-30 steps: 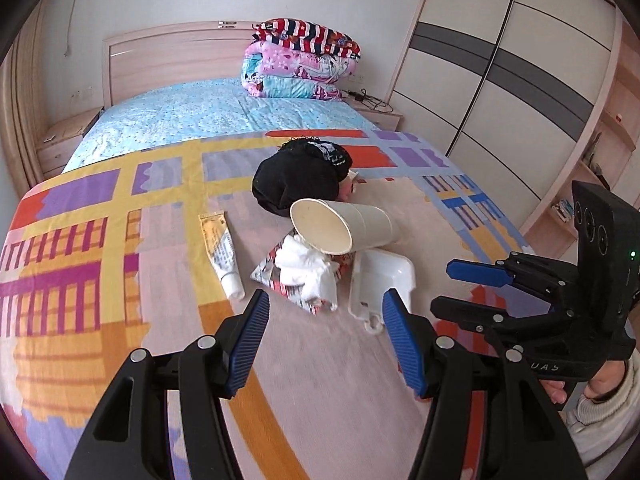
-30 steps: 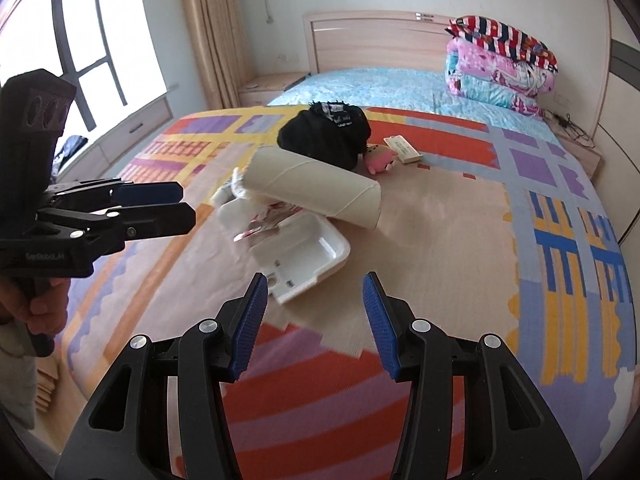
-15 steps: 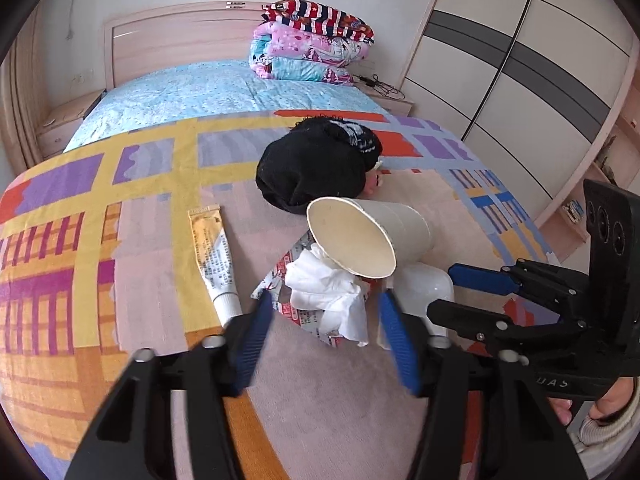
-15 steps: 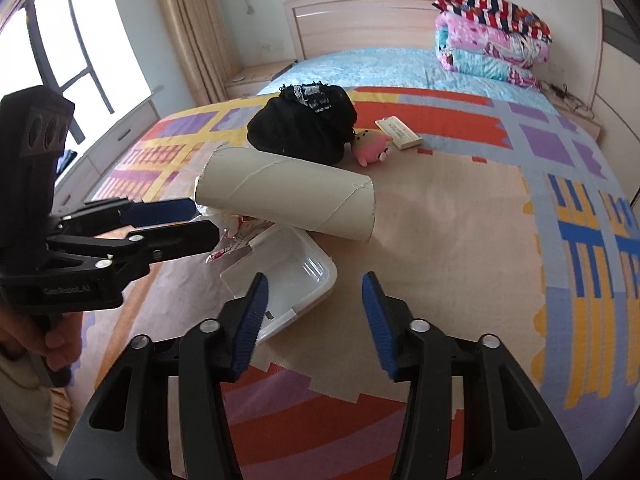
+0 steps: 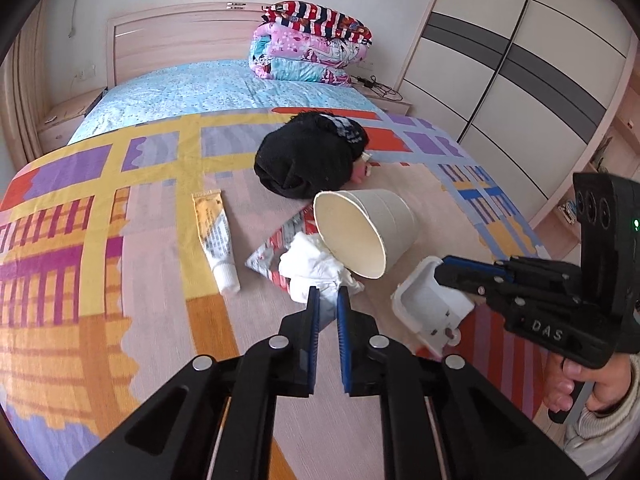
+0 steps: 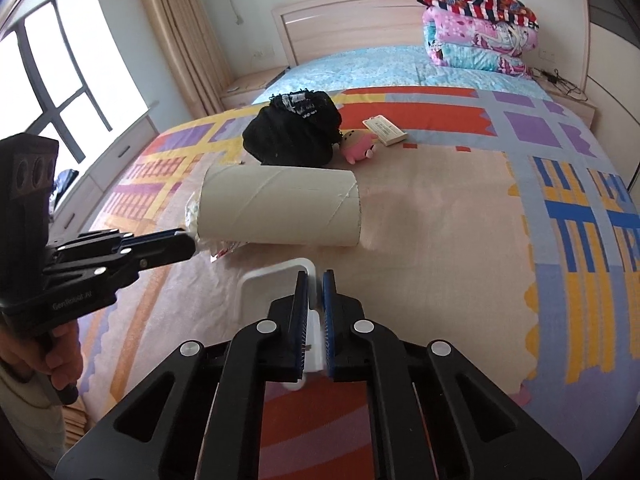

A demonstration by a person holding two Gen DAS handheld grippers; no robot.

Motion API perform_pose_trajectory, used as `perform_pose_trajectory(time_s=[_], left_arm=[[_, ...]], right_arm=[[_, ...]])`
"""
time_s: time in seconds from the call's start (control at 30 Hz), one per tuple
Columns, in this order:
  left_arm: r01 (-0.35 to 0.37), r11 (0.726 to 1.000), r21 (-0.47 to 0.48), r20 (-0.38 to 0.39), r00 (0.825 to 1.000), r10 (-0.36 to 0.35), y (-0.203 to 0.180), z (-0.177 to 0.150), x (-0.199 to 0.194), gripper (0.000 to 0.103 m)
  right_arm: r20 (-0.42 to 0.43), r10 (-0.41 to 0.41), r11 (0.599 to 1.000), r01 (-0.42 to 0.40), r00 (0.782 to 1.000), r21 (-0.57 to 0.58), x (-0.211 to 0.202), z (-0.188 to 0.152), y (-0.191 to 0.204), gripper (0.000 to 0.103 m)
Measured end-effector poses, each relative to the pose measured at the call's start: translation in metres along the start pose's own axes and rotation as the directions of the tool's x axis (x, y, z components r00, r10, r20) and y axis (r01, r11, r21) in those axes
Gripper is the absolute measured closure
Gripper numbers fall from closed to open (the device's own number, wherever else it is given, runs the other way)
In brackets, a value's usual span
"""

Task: Collect trash
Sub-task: 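Grasp the white tissues with the left tool while the right tool grasps the white tray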

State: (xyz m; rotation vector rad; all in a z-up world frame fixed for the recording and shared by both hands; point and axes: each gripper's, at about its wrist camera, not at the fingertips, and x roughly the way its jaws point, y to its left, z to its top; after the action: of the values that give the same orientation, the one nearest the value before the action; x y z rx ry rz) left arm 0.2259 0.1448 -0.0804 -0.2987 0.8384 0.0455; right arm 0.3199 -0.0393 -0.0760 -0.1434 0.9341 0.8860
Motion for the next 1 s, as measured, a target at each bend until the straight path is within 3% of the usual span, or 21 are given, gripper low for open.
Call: perform_pose_trajectory(time_s=[1.0], left_arm=[[-0.001, 0.998, 0.057, 0.118, 0.993, -0.006, -0.046, -0.041, -0.108, 0.095]], right_arm=[[0.078, 0.005, 0.999, -0.001, 0.997, -0.045, -0.077, -0.029, 0.028, 0.096]])
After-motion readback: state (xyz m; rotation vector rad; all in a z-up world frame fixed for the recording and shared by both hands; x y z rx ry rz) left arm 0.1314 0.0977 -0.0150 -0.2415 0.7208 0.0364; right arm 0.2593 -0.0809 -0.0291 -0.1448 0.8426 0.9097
